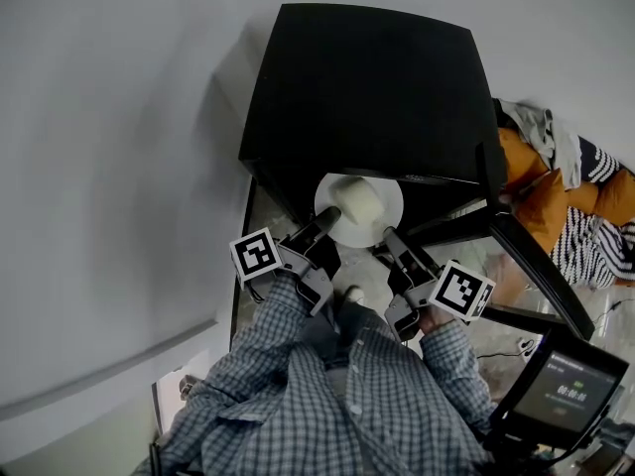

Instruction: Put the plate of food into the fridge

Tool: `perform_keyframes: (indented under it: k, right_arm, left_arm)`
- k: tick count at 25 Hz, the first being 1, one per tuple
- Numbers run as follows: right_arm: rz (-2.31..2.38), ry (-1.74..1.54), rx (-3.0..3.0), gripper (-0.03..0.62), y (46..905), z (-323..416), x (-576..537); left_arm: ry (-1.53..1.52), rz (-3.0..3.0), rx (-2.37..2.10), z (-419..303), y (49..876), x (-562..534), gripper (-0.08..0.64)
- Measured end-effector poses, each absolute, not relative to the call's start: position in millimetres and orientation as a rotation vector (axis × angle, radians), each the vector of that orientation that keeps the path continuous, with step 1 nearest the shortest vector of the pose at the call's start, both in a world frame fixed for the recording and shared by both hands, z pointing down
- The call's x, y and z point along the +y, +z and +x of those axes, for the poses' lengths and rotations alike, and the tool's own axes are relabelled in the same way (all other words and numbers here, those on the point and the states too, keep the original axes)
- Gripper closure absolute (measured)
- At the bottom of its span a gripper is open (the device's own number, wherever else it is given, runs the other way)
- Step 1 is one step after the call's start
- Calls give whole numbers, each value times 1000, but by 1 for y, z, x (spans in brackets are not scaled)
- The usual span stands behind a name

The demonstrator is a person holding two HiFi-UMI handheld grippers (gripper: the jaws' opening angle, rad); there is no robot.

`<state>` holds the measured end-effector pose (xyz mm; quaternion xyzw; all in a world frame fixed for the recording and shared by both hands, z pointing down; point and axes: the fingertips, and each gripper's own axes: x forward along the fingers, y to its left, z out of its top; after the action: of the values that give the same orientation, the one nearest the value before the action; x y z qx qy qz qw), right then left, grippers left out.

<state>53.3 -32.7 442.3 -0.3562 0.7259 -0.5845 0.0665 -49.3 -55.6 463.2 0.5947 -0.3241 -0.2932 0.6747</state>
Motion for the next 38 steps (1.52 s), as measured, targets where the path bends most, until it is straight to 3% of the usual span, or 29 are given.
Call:
perform_keyframes:
  k: [9, 38]
  right_arm:
    - [-989, -1781, 2135, 545, 441, 24, -44]
    - [-973, -1883, 1703, 571, 464, 33, -48]
  left_arm:
    - [-715, 1372, -723, -47, 456, -91, 534]
    - [-693, 1413, -709, -45, 464, -96, 534]
